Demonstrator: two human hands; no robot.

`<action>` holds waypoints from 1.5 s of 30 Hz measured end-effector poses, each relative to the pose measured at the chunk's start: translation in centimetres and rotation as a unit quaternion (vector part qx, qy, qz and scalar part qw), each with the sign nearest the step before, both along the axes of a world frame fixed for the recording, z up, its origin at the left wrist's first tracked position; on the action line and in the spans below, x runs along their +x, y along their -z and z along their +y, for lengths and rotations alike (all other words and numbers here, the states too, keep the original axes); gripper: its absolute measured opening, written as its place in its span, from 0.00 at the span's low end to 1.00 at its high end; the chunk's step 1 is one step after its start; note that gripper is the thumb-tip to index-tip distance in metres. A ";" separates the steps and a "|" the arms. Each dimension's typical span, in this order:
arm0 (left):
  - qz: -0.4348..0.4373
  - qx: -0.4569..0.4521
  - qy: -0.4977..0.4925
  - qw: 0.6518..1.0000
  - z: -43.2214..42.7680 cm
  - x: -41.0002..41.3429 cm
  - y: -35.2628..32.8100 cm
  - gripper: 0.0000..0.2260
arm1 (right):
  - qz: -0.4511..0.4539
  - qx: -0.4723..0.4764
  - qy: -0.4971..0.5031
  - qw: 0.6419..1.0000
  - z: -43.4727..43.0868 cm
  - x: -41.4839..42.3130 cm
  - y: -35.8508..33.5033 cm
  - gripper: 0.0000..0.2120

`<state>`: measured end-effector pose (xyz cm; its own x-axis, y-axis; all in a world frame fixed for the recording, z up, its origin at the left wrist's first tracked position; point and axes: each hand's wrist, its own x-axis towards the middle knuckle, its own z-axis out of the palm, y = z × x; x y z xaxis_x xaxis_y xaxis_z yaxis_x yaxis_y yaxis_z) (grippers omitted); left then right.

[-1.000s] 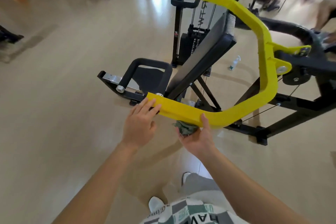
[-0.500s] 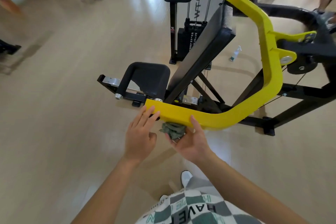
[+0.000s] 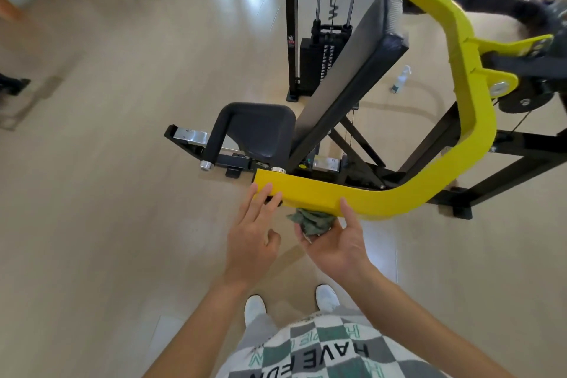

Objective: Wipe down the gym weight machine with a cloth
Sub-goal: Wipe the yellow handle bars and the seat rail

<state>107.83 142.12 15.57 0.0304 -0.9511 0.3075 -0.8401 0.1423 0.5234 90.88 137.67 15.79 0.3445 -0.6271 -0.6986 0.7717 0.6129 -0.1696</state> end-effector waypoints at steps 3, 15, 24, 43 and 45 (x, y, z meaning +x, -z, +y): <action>0.006 -0.003 0.045 0.999 0.2 1.8 -0.2 0.30 | -0.010 -0.018 0.006 1.000 0.4 3.5 -0.6 0.31; 0.377 0.263 0.073 0.885 3.1 8.6 0.4 0.25 | 0.173 -0.185 -0.151 0.956 7.7 10.2 -2.3 0.20; 0.429 0.134 -0.005 0.893 0.5 9.7 -2.2 0.13 | 0.670 -0.320 -0.130 0.658 6.0 8.0 -5.1 0.18; 0.004 -0.095 0.186 0.978 -7.0 4.4 -2.0 0.09 | 0.862 -0.290 -0.226 0.349 1.6 5.4 -2.6 0.30; 0.007 -0.097 0.169 0.981 -7.1 5.6 -1.9 0.08 | 0.861 -0.275 -0.232 0.360 1.5 5.6 -2.6 0.30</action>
